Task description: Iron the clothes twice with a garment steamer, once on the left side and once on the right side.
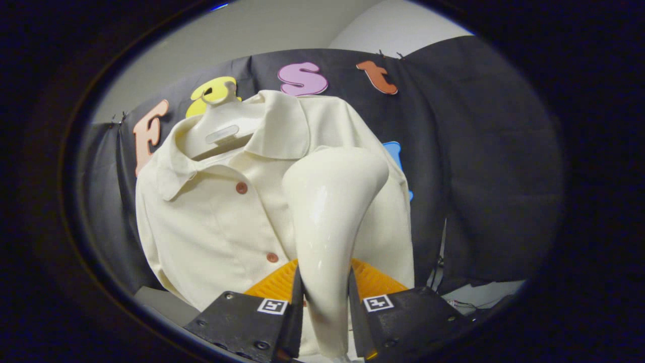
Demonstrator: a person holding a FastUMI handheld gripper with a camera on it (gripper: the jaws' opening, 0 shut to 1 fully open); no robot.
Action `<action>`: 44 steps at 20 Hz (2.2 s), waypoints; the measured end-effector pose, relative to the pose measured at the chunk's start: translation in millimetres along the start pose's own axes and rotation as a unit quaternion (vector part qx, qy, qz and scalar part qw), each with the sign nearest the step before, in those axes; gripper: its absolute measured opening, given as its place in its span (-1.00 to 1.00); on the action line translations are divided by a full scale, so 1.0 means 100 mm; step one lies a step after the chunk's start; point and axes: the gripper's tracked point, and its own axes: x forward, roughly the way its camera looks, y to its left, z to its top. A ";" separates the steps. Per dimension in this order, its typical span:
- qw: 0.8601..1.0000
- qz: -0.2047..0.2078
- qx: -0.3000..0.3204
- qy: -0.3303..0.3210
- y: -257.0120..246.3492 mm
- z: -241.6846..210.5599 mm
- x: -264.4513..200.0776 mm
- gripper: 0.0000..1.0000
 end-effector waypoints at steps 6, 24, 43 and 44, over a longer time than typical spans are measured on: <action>1.000 0.005 -0.005 0.022 -0.07 -0.27 0.01 -0.19; 0.995 -0.001 0.055 0.084 -0.66 -1.74 -0.07 -0.18; 0.970 -0.008 0.190 0.151 -1.19 -3.44 -0.30 -0.18; 0.971 -0.011 0.184 0.152 -1.19 -3.47 -0.32 -0.18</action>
